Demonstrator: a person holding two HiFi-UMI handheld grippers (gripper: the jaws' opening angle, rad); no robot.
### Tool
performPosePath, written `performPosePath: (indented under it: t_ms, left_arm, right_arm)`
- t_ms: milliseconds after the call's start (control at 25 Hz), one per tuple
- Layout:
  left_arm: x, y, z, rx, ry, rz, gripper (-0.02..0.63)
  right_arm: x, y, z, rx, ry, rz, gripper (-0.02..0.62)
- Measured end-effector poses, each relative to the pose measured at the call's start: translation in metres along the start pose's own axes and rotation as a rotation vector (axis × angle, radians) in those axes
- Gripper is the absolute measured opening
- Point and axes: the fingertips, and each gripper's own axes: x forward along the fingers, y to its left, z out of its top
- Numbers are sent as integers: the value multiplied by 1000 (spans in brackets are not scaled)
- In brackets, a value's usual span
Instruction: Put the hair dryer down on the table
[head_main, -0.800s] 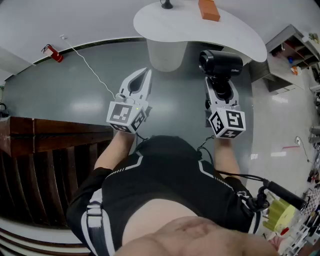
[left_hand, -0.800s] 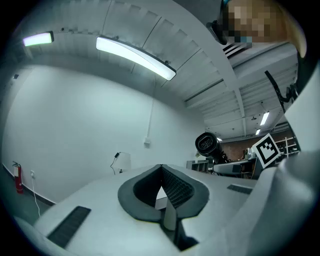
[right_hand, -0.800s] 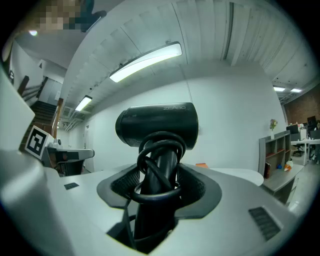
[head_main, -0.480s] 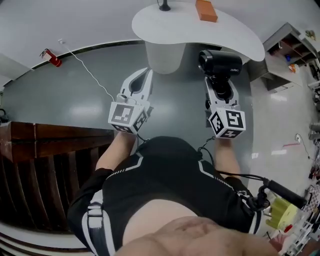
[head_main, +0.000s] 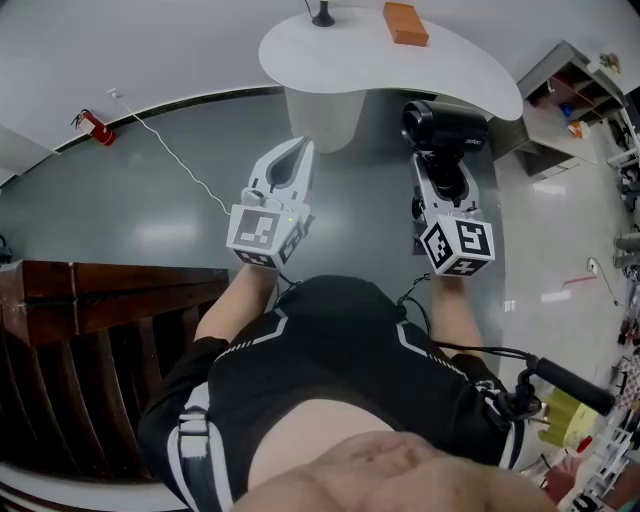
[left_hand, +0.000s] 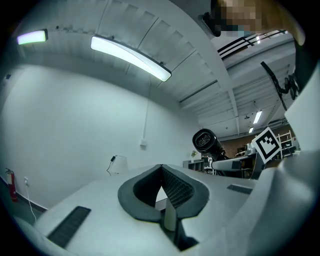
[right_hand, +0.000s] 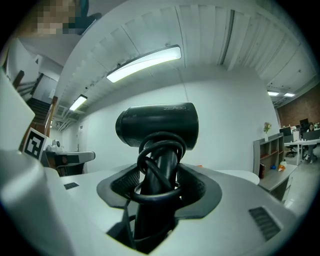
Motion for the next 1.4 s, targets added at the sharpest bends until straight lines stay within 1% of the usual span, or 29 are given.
performPosePath:
  t_ms: [160, 280, 480, 600, 800, 1000, 1400]
  left_arm:
    - [-5, 5, -9, -12, 1, -30, 32]
    - [-3, 7, -16, -17, 11, -43, 32]
    - [9, 5, -16, -9, 9, -48, 32]
    - [24, 6, -23, -4, 20, -40, 32]
    - [62, 3, -29, 3, 25, -19, 32]
    - [113, -3, -23, 0, 15, 2, 32]
    - [203, -21, -35, 17, 59, 13, 32]
  right_arm:
    - [1, 9, -2, -9, -20, -14, 250]
    - [4, 10, -4, -11, -12, -26, 250]
    - [14, -4, -5, -20, -6, -37, 250]
    - [27, -15, -4, -9, -19, -26, 250]
    - [55, -46, -1, 3, -28, 7, 250]
    - [87, -87, 7, 0, -20, 42, 250]
    - [132, -165, 8, 30, -16, 73, 250]
